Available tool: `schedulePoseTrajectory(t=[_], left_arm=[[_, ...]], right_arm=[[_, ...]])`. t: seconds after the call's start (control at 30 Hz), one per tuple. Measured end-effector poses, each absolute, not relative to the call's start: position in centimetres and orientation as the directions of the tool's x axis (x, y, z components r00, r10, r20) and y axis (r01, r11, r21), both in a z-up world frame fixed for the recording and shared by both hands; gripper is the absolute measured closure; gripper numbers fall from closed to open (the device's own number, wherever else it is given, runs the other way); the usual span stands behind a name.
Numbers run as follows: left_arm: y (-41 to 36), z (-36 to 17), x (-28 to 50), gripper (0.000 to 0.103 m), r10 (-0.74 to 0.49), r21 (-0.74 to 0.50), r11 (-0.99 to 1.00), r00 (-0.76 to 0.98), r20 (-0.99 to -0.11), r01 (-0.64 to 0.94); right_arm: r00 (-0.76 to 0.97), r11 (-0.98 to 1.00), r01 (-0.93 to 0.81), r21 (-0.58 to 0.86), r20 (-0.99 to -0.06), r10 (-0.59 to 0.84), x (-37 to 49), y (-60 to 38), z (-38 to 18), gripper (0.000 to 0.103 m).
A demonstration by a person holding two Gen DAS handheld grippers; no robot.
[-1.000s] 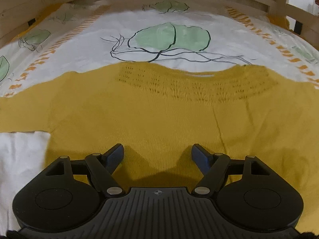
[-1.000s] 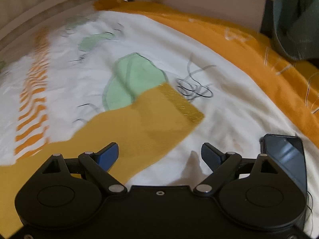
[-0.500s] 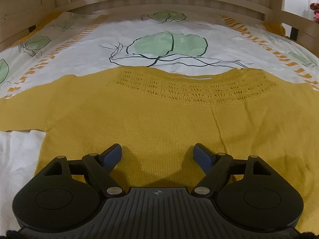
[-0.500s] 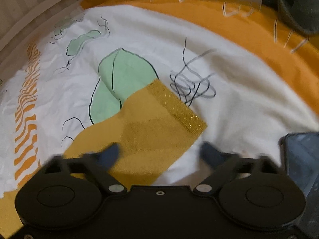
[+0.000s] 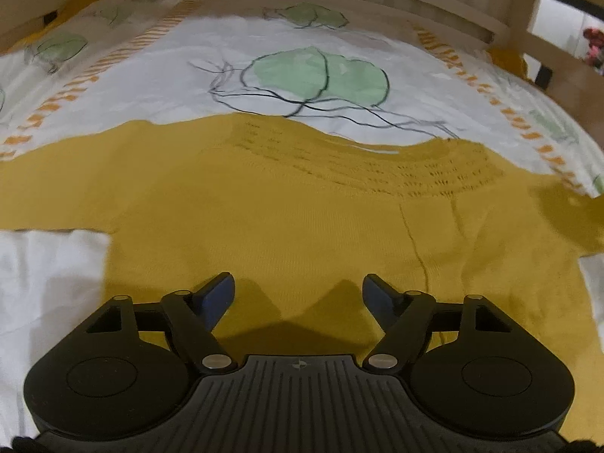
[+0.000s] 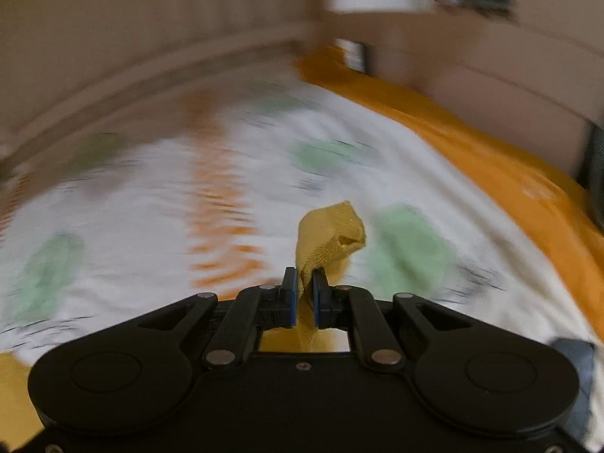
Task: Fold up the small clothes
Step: 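Lift the sleeve with the right tool and lay it across the sweater body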
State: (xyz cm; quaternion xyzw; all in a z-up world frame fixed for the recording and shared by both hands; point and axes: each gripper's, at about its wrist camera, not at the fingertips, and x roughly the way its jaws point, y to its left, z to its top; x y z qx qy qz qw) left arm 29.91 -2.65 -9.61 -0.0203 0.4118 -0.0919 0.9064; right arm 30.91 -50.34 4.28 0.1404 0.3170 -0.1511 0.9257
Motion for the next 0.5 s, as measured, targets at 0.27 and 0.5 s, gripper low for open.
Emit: schedulePoseTrajectory(t=[0.27, 0.5], left_arm=[[2.5, -8.1, 28.9, 0.029, -0.163, -0.121, 0.987, 0.660, -0.734, 0.110], [6.1, -7.8, 28.1, 0.029, -0.134, -0.115, 0.991, 0.658, -0.741, 0.072]], right_arm=[[0.808, 0.971, 0.023, 0.239, -0.576, 0.122, 33.0, -32.4, 6.5, 0.088], [0.731, 0.949, -0.138, 0.284, -0.617, 0.291, 33.8, -20.3, -0.3, 0.088]])
